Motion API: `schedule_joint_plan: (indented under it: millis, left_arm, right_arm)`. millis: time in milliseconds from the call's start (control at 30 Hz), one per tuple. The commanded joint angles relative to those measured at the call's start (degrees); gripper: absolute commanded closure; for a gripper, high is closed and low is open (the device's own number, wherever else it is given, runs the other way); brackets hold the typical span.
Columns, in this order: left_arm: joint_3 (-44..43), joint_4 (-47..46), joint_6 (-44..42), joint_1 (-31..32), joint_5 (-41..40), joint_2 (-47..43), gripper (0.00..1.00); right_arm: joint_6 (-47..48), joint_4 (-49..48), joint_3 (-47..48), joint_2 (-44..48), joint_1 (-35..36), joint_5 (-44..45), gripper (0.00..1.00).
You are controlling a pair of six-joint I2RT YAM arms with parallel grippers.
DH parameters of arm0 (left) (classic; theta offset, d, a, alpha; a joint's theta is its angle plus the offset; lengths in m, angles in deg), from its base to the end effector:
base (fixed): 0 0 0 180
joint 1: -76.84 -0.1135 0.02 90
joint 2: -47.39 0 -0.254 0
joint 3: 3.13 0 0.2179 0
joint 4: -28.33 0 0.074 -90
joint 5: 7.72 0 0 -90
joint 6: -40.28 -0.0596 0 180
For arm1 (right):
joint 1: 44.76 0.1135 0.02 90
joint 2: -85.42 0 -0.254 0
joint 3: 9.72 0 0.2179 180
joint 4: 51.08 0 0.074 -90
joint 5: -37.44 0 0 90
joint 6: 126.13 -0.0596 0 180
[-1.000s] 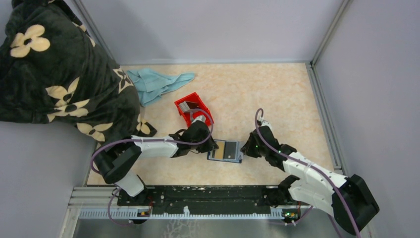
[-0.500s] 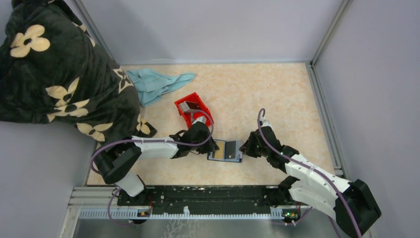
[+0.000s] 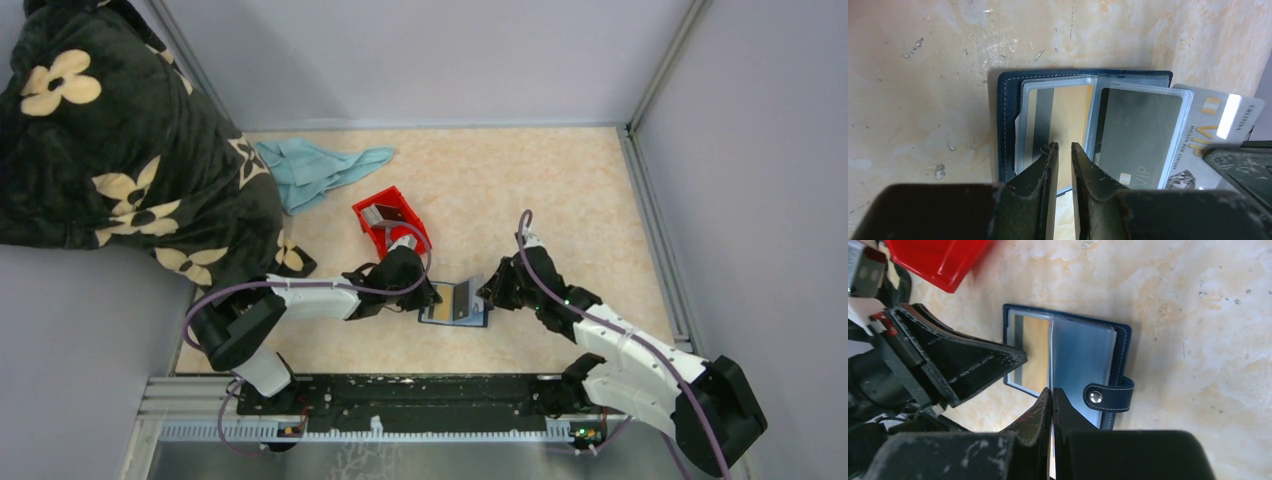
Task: Put the credit cards into the card holder
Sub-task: Turn over the card slot in the card holder.
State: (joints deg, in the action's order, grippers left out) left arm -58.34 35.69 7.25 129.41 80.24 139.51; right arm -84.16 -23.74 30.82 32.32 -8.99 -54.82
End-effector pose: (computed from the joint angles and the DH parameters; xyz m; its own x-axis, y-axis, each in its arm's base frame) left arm 0.1836 -0.2364 0.1432 -0.8836 -0.2241 -0.4111 0.0684 0.8068 -0.5868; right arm 0.1468 0.1087 0.1836 -0.8006 0.3389 -0.4942 -0.0201 0.8091 0.5873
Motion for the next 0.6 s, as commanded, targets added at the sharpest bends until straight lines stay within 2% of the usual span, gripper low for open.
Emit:
schedule_joint_plan:
  millis: [0, 333, 567]
  left_arm:
    - [2.99, 7.01, -2.22, 0.40, -1.60, 1.14, 0.77]
    - [3.87, 8.34, -2.63, 0.37, -3.00, -2.10, 0.77]
    - [4.51, 12.63, -2.74, 0.40, -6.53, -8.33, 0.77]
  right_arm:
    - [0.11, -4.47, 4.35, -1.37, 1.04, -0.27, 1.00]
    - [-0.38, -7.11, 7.31, -7.92, 5.91, 2.17, 1.00]
    - [-0.48, -8.24, 8.02, -10.56, 7.66, 3.23, 1.00]
